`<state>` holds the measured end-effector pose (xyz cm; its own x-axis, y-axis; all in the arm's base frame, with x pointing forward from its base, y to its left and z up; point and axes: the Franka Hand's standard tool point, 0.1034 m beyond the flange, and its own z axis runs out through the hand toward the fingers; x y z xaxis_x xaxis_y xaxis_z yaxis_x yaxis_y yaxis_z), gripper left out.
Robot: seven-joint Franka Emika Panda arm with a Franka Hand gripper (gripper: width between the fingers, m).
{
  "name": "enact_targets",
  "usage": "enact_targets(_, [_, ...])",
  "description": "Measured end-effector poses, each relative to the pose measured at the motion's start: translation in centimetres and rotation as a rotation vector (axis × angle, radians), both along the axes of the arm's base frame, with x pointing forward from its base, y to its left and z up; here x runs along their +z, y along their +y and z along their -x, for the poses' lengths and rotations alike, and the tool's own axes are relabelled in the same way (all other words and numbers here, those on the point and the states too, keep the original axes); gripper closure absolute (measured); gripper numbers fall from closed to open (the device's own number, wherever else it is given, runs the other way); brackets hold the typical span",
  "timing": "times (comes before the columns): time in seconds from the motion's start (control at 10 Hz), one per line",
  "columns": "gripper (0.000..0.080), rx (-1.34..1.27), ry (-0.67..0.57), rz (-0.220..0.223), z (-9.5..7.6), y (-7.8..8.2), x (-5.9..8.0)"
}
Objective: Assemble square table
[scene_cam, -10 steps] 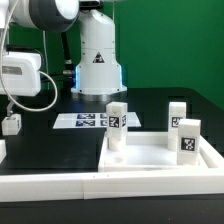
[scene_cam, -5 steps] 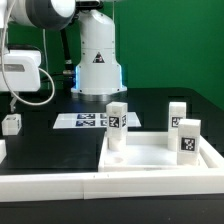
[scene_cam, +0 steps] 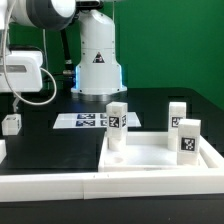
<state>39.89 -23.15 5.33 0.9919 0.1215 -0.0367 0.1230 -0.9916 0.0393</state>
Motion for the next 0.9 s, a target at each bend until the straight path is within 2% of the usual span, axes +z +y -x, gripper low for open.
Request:
enact_targets(0.1, [0.015, 0.0, 0.004, -0.009, 0.1, 0.7, 0.1])
enact_targets(0.3, [0.015, -0.004, 0.014, -0.026, 0.1, 0.9, 0.5])
enact_targets(0.6, [0.015, -0.018, 0.046, -0.046, 0.2, 1.6, 0.1])
enact_targets(0.9, [0.015, -0.03, 0.191, -0.078, 0.4, 2.9, -0.9])
